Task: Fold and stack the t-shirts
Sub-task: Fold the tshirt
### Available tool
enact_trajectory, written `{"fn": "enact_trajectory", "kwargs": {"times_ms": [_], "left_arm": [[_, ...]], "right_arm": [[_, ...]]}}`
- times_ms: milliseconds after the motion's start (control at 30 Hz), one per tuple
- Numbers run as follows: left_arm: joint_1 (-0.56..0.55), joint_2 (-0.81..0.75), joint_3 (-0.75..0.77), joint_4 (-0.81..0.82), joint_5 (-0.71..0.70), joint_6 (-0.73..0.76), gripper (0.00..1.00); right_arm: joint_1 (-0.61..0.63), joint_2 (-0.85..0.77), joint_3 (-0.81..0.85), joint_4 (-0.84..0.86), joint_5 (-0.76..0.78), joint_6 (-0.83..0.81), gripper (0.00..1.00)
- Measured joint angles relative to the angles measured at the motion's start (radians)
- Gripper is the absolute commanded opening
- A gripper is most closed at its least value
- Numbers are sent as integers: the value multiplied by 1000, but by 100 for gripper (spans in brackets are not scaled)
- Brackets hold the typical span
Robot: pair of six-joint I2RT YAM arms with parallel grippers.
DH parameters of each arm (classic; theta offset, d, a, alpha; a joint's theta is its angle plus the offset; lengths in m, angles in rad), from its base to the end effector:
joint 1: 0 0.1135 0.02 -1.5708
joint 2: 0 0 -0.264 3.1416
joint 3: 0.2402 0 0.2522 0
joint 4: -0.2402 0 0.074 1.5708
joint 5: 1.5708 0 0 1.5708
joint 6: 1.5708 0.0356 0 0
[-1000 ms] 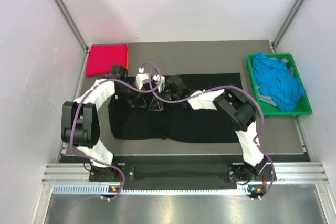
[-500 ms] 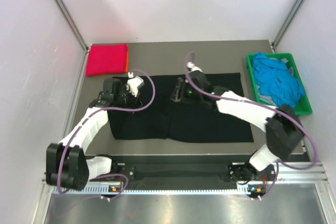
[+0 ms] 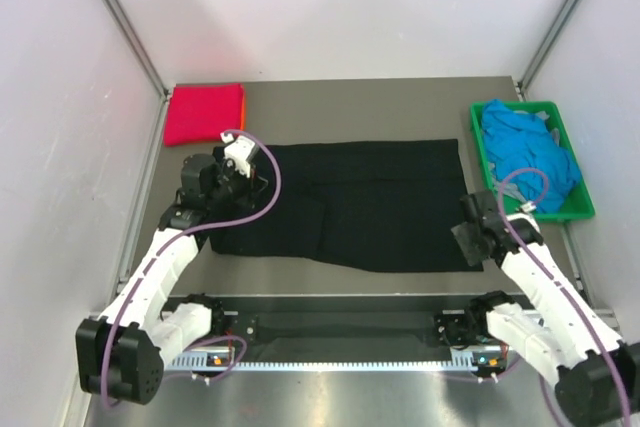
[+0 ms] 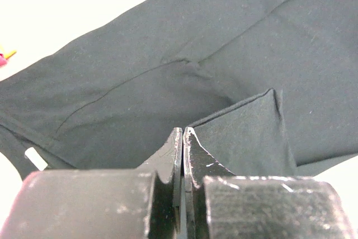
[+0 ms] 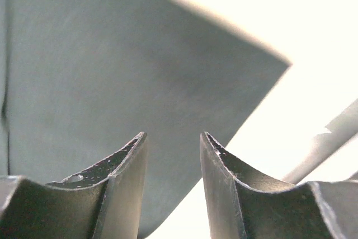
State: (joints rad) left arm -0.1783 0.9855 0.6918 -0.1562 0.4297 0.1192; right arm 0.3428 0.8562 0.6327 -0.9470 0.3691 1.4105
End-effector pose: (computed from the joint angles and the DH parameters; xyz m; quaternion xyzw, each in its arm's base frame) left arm 0.2156 -0.0539 0.2738 0.2347 0.8016 -0.1959 0.5138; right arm 0.1371 0.0353 0.2184 0.5216 0.8108 0.0352 0.2633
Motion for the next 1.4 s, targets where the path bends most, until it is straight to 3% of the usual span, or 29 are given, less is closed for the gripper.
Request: {"fn": "enact_trajectory", "kwargs": {"times_ms": [100,267,500,933,1033,1067,1133,1400], "left_arm": [[0,-2,-9,25,3,-27,0],[0,-11,-23,33,3,-53,0],[0,-33,-42,37,-2,-61,0],[0,-32,-42,39,-2,-61,0],[0,-32,-42,39,-5,-61,0],[0,-32,-42,39,-7,-61,0],[0,-32,-42,39,-14,-61,0],[0,-32,-42,35,-78,-52,0]], "right_arm": [[-124,-31,-26,-57,18,3,42],[-192,94,-31,-65,12,-11,40],[-226,206,-73,-39,-31,-11,38],[-246,193,-135,13,-35,15,34],[-248,185,-140,22,-34,16,24],[-248,180,-142,27,-32,16,12],[-249,171,-147,40,-28,17,0],[-250,90,-175,82,-23,-41,0]]}}
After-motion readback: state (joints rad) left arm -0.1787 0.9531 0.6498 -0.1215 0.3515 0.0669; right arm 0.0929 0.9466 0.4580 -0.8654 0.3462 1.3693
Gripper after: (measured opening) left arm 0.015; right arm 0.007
